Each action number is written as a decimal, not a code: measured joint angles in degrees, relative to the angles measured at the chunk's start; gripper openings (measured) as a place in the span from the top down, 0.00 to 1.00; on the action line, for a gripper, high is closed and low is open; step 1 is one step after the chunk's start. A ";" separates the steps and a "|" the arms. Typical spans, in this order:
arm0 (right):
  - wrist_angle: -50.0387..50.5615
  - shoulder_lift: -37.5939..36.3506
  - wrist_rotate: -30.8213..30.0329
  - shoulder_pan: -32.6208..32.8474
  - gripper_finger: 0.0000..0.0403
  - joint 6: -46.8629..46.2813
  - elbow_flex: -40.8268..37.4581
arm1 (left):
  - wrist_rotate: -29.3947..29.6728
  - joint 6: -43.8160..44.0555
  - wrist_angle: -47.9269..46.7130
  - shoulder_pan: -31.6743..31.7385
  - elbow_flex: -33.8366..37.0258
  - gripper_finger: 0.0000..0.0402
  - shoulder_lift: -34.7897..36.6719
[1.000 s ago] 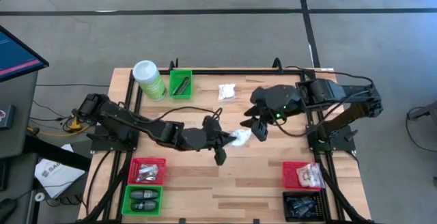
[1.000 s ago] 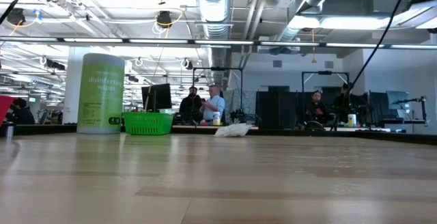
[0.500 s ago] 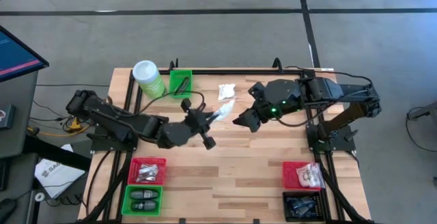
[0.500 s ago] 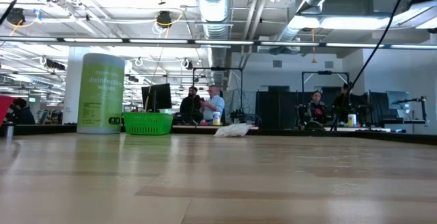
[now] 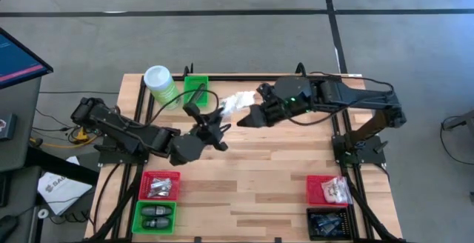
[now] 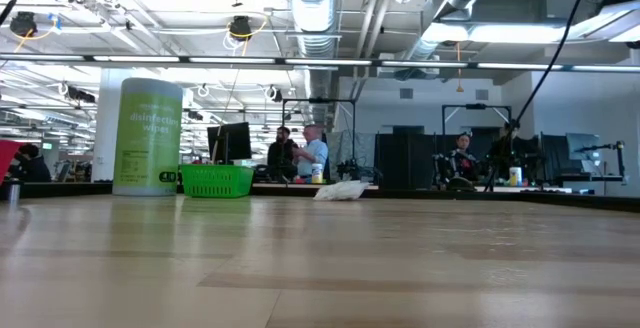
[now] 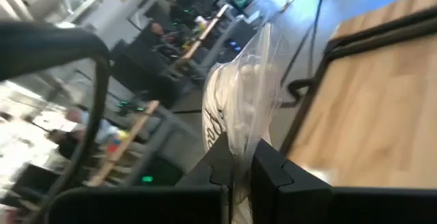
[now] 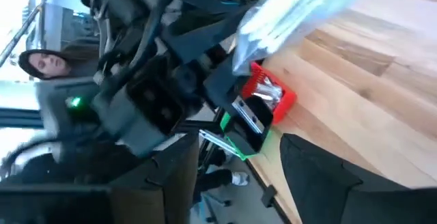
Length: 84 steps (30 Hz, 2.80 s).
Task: Pick & Place Travel size toiletries
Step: Put the cotton pack into the right red bin
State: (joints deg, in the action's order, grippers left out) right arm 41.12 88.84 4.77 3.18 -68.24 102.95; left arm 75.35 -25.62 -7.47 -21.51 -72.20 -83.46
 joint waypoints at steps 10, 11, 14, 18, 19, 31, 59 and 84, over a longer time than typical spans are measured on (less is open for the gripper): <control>-7.11 4.62 6.19 -5.11 0.50 -2.50 -0.06 | 1.95 -10.45 5.16 -0.87 -0.02 0.98 0.00; -6.96 4.69 6.25 -5.49 0.50 -2.50 -0.06 | 2.02 -11.54 5.26 -1.19 -0.02 0.98 0.00; -7.28 4.74 6.30 -6.34 0.50 -2.26 -0.06 | 1.93 -11.98 5.49 -1.71 -0.02 0.98 0.00; -7.40 4.74 6.34 -6.66 0.50 -1.80 -0.06 | 1.71 -12.07 5.57 -1.59 -0.02 0.98 0.00; -7.51 4.74 6.34 -6.54 0.50 -1.68 -0.06 | 1.70 -12.07 5.71 -1.42 -0.02 0.98 0.00; -7.88 5.09 6.17 -6.28 0.55 -0.75 -0.04 | -0.19 -11.88 7.46 0.05 -0.02 0.98 0.00; -4.38 4.88 4.42 -5.70 0.98 5.93 0.00 | 0.37 -6.07 8.35 -2.35 -0.04 0.80 -0.39; 23.14 -1.88 13.64 -0.03 1.00 21.47 0.03 | -31.17 39.88 5.88 -4.36 -0.02 0.39 1.03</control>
State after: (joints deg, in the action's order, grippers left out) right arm 64.26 86.96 18.41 3.15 -46.77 102.98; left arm 44.17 14.25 -1.58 -25.86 -72.23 -82.43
